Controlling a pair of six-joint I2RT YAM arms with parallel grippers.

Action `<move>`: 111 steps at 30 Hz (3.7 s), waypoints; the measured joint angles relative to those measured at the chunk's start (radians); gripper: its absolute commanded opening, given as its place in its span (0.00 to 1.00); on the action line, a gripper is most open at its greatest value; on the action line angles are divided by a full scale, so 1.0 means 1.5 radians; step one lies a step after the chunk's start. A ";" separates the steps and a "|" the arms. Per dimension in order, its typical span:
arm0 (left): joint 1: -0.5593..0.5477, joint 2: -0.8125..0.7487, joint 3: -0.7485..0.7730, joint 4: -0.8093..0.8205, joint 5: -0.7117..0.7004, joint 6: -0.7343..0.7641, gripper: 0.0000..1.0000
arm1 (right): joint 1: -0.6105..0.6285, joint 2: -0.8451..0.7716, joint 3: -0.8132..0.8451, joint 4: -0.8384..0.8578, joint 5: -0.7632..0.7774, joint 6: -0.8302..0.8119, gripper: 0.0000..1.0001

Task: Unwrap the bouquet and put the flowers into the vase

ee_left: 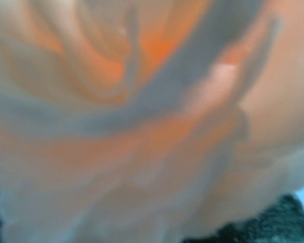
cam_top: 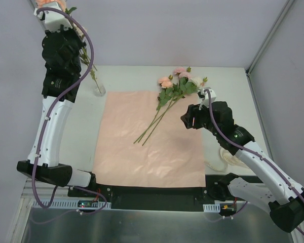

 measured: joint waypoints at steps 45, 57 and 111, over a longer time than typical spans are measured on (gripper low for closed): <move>0.108 0.244 0.151 0.058 -0.044 -0.005 0.00 | -0.056 0.047 0.012 -0.020 -0.066 0.037 0.60; 0.108 0.278 0.149 0.058 -0.044 0.008 0.00 | -0.065 0.049 0.012 -0.020 -0.071 0.045 0.60; 0.109 0.328 -0.021 0.058 -0.032 -0.039 0.57 | -0.072 0.062 0.022 -0.026 -0.089 0.050 0.61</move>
